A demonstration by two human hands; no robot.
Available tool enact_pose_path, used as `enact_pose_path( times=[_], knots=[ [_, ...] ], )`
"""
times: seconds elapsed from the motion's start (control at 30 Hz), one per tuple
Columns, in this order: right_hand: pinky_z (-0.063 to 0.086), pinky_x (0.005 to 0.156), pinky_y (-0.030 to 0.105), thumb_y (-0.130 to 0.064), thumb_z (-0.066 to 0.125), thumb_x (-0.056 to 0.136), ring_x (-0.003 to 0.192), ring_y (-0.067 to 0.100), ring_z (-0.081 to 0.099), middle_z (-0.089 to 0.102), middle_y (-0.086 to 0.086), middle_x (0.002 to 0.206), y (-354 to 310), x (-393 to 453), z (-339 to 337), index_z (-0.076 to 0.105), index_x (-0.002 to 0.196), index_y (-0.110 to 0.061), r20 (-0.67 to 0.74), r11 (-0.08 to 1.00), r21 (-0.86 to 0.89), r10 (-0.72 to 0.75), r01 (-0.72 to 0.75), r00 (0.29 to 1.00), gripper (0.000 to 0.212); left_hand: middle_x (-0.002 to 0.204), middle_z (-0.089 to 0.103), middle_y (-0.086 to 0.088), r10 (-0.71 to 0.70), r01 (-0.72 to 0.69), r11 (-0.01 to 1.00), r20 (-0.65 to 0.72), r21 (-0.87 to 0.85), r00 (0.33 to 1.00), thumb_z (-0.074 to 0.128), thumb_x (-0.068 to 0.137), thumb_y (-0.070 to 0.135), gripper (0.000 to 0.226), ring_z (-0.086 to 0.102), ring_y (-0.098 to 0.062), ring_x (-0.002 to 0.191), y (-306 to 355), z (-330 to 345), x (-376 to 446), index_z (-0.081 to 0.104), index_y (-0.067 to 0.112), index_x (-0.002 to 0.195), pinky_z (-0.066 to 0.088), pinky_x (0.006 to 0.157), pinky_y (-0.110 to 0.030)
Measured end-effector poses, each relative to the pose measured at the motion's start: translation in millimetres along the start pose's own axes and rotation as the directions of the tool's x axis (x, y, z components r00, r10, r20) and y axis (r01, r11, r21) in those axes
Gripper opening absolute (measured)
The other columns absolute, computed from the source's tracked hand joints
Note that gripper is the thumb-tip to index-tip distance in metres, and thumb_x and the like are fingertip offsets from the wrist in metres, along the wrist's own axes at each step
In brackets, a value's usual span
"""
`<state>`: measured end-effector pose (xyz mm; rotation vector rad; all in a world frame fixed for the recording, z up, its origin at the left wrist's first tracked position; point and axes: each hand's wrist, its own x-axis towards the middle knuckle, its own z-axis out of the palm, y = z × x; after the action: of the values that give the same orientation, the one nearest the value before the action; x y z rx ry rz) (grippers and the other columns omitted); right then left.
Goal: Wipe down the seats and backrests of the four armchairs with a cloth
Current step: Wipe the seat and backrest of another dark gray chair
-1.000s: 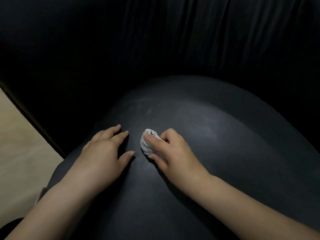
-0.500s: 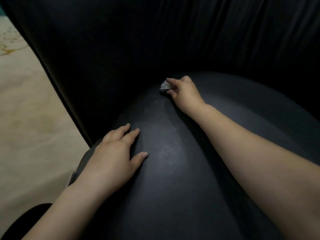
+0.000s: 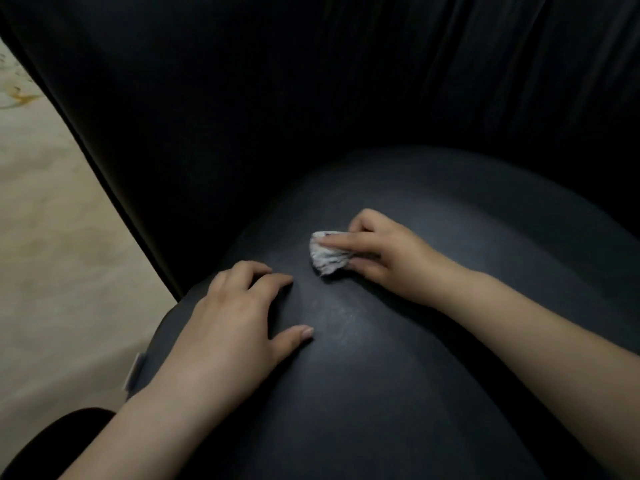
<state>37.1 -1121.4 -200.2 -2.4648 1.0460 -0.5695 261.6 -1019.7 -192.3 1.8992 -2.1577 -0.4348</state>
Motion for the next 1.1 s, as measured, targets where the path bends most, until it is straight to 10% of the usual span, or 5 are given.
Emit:
enact_pose_path(
  times=[0.2, 0.33, 0.47, 0.63, 1.1],
  knots=[
    [0.036, 0.074, 0.014, 0.003, 0.069, 0.08, 0.076, 0.022, 0.048, 0.044, 0.011, 0.088, 25, -31, -27, 0.062, 0.123, -0.015, -0.236, 0.952, -0.001, 0.298, -0.307, 0.925, 0.047, 0.131, 0.039, 0.013, -0.045, 0.045, 0.999, 0.069, -0.009, 0.997, 0.049, 0.08, 0.063, 0.061, 0.036, -0.013, 0.122, 20, -3, 5, 0.046, 0.036, 0.135, 0.037, 0.102, -0.032],
    [0.047, 0.069, 0.037, -0.005, 0.069, 0.082, 0.071, 0.026, 0.048, 0.046, 0.01, 0.084, -31, -59, -20, 0.064, 0.122, -0.017, -0.139, 0.942, 0.079, 0.335, -0.326, 0.932, 0.042, 0.139, 0.036, 0.009, -0.127, 0.126, 0.992, 0.183, 0.016, 0.975, 0.053, 0.09, 0.05, 0.051, 0.035, -0.017, 0.127, 32, -14, -1, 0.045, 0.033, 0.138, 0.036, 0.105, -0.033],
    [0.044, 0.069, 0.029, -0.011, 0.068, 0.082, 0.073, 0.016, 0.045, 0.042, -0.002, 0.086, -68, -86, -22, 0.064, 0.123, -0.026, -0.016, 0.932, 0.123, 0.344, -0.34, 0.939, 0.044, 0.142, 0.035, 0.008, -0.152, 0.141, 0.988, 0.277, 0.059, 0.949, 0.051, 0.091, 0.044, 0.05, 0.034, -0.018, 0.129, 43, -28, -10, 0.042, 0.032, 0.139, 0.036, 0.103, -0.033],
    [0.049, 0.082, 0.041, -0.006, 0.068, 0.083, 0.079, 0.023, 0.053, 0.044, 0.004, 0.089, -76, -86, -67, 0.062, 0.125, -0.021, -0.113, 0.79, 0.196, 0.607, -0.582, 0.786, 0.045, 0.142, 0.039, 0.004, -0.142, 0.118, 0.988, 0.297, 0.097, 0.944, 0.049, 0.092, 0.04, 0.049, 0.035, -0.021, 0.13, 65, -64, -8, 0.043, 0.027, 0.139, 0.035, 0.102, -0.034],
    [0.054, 0.078, 0.047, -0.014, 0.065, 0.088, 0.083, 0.028, 0.059, 0.04, -0.008, 0.093, -196, -29, -223, 0.059, 0.126, -0.035, -0.093, 0.55, 0.482, 0.806, -0.682, 0.584, 0.044, 0.148, 0.038, 0.005, -0.093, 0.041, 0.982, 0.286, 0.183, 0.954, 0.043, 0.096, 0.043, 0.052, 0.033, -0.018, 0.134, 91, -282, -20, 0.038, 0.024, 0.144, 0.032, 0.108, -0.033]
  ],
)
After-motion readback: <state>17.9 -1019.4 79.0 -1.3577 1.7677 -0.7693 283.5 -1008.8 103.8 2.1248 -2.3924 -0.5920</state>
